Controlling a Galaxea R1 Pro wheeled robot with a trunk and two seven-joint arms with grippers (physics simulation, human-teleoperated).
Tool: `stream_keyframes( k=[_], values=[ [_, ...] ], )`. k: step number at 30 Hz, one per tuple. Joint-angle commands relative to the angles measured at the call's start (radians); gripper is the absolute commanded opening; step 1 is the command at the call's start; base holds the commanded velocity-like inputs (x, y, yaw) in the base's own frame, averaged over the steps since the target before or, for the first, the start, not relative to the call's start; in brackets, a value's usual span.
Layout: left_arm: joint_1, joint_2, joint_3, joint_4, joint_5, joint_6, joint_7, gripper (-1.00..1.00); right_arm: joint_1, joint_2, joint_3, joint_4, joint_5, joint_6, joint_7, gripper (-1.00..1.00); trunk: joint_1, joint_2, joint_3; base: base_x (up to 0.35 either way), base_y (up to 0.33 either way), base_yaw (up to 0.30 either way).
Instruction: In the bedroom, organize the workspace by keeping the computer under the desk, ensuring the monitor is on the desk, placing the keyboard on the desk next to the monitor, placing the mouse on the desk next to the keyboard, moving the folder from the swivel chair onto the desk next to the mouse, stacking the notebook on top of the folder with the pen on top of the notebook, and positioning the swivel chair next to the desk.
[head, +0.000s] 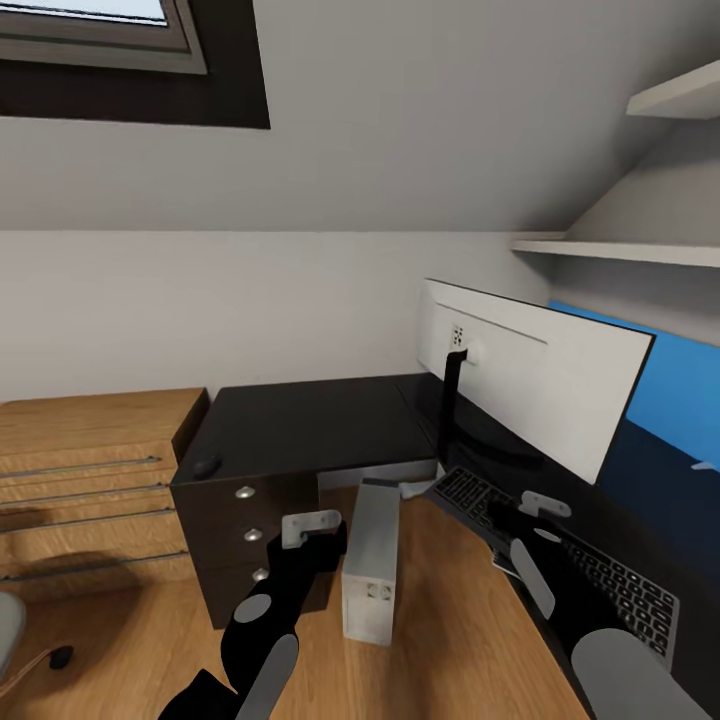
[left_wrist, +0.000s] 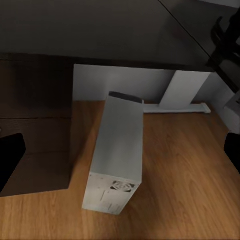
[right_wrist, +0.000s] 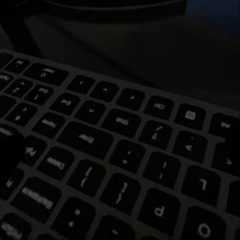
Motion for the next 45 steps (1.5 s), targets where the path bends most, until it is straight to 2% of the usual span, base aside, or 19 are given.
stream_keyframes(
  k=[1, 13, 29, 37, 45],
  values=[
    [-0.001, 0.0, -0.001, -0.001, 0.01, 0.002, 0.01, 1.0, 0.0, -0.001, 0.002, -0.002, -0.005, 0.008, -0.006, 1.0, 0.004, -0.008, -0.004, 0.0, 0.0, 0.0],
    [-0.001, 0.001, -0.001, -0.001, 0.01, 0.002, 0.009, 1.0, 0.0, -0.001, -0.022, -0.002, -0.006, 0.035, -0.005, 1.0, 0.05, -0.092, -0.042, 0.0, 0.0, 0.0],
    [-0.001, 0.004, 0.0, 0.003, 0.013, 0.002, 0.009, 1.0, 0.0, -0.001, -0.023, -0.002, -0.006, 0.048, -0.005, 1.0, 0.05, -0.092, -0.042, 0.0, 0.0, 0.0],
    [-0.001, 0.001, 0.0, 0.003, 0.012, 0.002, 0.01, 1.0, 0.0, -0.001, -0.023, 0.001, -0.006, 0.05, -0.004, 1.0, 0.081, -0.148, -0.067, 0.0, 0.0, 0.0],
    [-0.001, 0.003, 0.0, 0.003, 0.013, 0.003, 0.009, 1.0, 0.0, -0.001, -0.022, 0.001, -0.006, 0.05, -0.004, 1.0, 0.081, -0.148, -0.067, 0.0, 0.0, 0.0]
  ],
)
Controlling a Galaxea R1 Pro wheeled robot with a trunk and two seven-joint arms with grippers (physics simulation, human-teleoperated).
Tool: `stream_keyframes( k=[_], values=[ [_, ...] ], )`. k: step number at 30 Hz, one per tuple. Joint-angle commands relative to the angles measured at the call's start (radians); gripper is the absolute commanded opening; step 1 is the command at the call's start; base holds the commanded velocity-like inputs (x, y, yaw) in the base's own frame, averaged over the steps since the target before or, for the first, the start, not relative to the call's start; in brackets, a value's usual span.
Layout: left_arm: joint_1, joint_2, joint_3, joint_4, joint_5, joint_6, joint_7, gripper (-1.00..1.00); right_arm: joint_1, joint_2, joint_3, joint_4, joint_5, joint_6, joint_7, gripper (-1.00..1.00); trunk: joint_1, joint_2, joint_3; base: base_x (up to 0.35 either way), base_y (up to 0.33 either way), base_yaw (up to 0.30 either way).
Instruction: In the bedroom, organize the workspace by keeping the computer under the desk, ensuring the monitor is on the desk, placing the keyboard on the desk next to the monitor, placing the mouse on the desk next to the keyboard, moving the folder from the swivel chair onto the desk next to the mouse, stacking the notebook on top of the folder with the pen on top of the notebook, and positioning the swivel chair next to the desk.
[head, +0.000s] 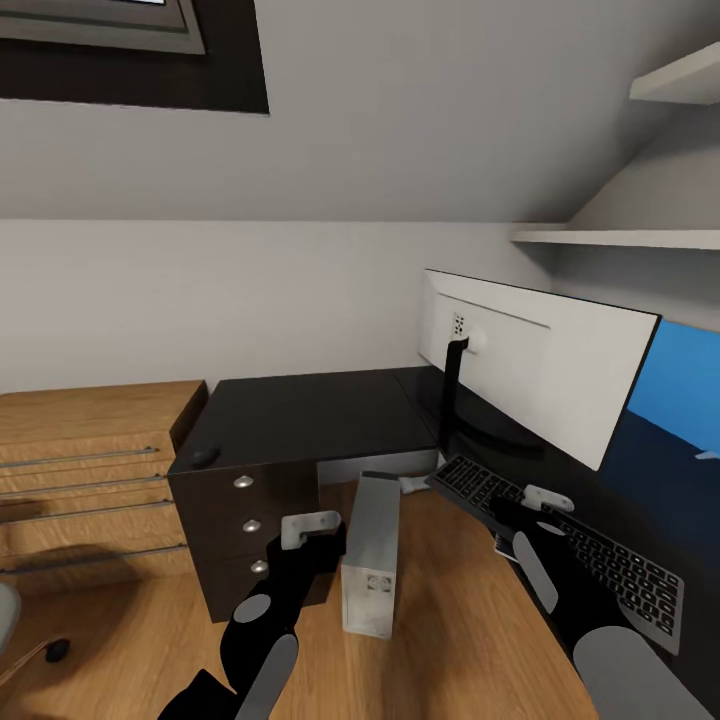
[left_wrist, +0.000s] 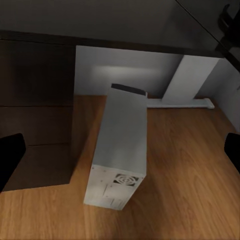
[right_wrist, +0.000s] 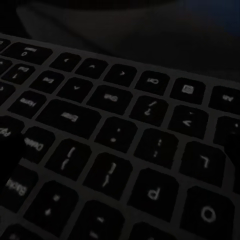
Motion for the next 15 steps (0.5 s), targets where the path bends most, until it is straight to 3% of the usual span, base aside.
stream_keyframes(
  k=[1, 10, 15],
  values=[
    [-0.001, 0.001, -0.001, -0.001, 0.01, 0.001, 0.009, 1.0, 0.0, 0.0, 0.001, 0.048, -0.02, 0.003, -0.004, 1.0, 0.0, 0.0, -0.001, 0.0, 0.0, 0.0],
    [-0.001, 0.002, -0.001, 0.0, 0.008, 0.001, 0.009, 1.0, 0.0, 0.0, 0.001, 0.048, -0.02, 0.003, -0.004, 1.0, 0.0, 0.0, -0.001, -0.006, -0.004, 0.0],
    [-0.001, 0.002, -0.002, 0.0, 0.008, 0.002, 0.009, 1.0, 0.0, 0.0, 0.001, 0.048, -0.02, 0.003, -0.004, 1.0, 0.0, 0.0, -0.001, -0.194, -0.102, 0.0]
  ],
)
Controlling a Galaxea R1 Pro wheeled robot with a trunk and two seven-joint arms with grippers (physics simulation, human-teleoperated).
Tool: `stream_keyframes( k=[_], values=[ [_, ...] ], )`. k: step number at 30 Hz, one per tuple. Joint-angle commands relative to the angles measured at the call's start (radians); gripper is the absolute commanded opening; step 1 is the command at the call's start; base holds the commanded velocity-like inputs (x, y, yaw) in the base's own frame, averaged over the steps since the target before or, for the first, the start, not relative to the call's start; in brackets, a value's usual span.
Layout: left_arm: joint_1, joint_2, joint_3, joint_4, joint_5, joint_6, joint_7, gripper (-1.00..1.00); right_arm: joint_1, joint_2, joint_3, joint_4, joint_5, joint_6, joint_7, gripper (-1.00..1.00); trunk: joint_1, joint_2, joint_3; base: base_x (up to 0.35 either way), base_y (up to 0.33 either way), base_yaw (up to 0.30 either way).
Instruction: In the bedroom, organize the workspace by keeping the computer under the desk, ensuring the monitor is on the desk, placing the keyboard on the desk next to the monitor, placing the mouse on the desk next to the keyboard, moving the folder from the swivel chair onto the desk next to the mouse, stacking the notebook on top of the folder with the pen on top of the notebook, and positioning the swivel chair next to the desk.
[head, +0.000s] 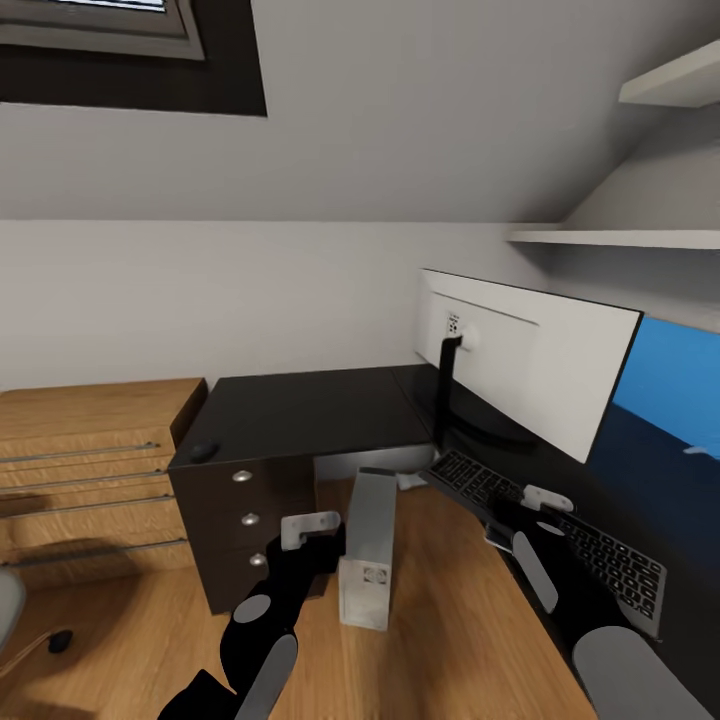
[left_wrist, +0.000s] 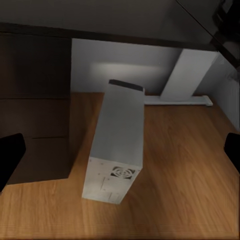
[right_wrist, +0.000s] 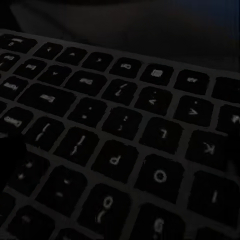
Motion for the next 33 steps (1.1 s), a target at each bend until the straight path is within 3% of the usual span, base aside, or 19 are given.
stream_keyframes(
  k=[1, 24, 33],
  values=[
    [-0.001, 0.0, -0.001, -0.001, 0.01, 0.002, 0.009, 1.0, 0.0, -0.001, 0.0, 0.047, -0.01, 0.005, -0.006, 1.0, 0.0, -0.001, -0.001, -0.235, -0.127, 0.0],
    [-0.001, 0.0, -0.001, -0.001, 0.011, 0.002, 0.008, 1.0, 0.0, -0.001, -0.002, 0.041, -0.01, 0.0, -0.005, 1.0, 0.0, -0.001, -0.001, -0.027, -0.016, 0.0],
    [-0.001, 0.0, -0.001, -0.001, 0.011, 0.002, 0.008, 1.0, 0.0, -0.001, -0.002, 0.041, -0.01, -0.001, -0.005, 1.0, 0.0, -0.001, -0.001, -0.184, -0.065, 0.0]
  ],
)
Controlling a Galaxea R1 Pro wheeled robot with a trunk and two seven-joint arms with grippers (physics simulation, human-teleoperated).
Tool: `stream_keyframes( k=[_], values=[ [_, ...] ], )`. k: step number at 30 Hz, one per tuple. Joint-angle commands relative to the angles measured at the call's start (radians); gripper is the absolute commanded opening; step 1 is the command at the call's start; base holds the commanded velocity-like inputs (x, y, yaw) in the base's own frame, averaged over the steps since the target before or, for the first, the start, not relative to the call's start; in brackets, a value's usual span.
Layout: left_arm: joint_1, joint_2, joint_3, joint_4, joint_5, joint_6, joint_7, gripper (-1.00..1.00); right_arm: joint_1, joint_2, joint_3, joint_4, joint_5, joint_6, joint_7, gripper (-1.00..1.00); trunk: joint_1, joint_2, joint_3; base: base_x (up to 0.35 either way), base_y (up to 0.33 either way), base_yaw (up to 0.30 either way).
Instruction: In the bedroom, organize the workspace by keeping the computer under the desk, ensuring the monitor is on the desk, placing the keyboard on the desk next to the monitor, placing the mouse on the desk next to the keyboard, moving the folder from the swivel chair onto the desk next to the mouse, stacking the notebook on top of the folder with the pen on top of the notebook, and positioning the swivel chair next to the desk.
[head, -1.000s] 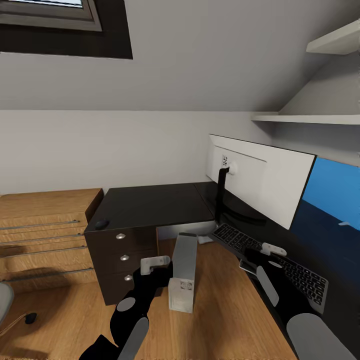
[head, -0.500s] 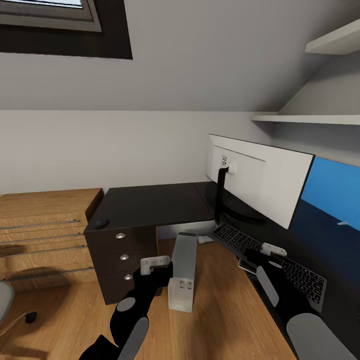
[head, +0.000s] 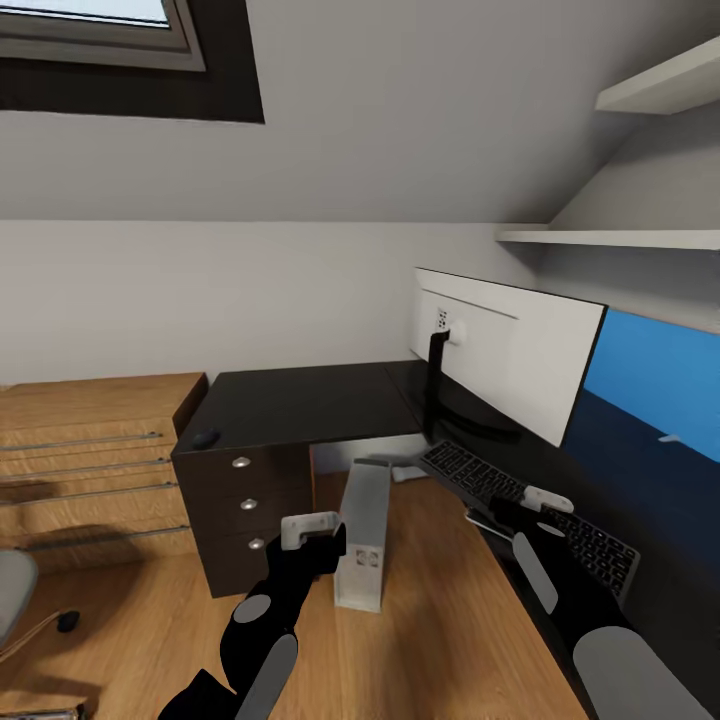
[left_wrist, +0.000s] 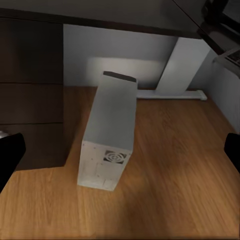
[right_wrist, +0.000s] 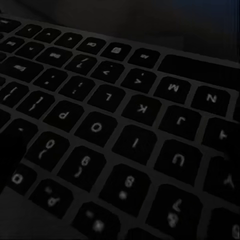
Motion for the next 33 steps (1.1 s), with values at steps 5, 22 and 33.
stream_keyframes(
  k=[5, 22, 33],
  values=[
    [-0.001, 0.0, -0.001, -0.001, 0.01, 0.002, 0.009, 1.0, 0.0, -0.001, 0.001, 0.035, -0.011, 0.005, -0.006, 1.0, 0.0, -0.001, -0.001, -0.059, -0.005, 0.0],
    [-0.001, 0.001, -0.001, -0.001, 0.01, 0.002, 0.009, 1.0, 0.0, -0.001, 0.0, 0.035, -0.011, 0.005, -0.006, 1.0, 0.0, -0.001, -0.001, -0.228, 0.0, 0.0],
    [-0.001, 0.0, -0.001, -0.001, 0.01, 0.002, 0.009, 1.0, 0.0, -0.001, -0.001, 0.035, -0.011, 0.006, -0.006, 1.0, 0.0, -0.001, -0.001, -0.291, 0.0, 0.0]
  ],
)
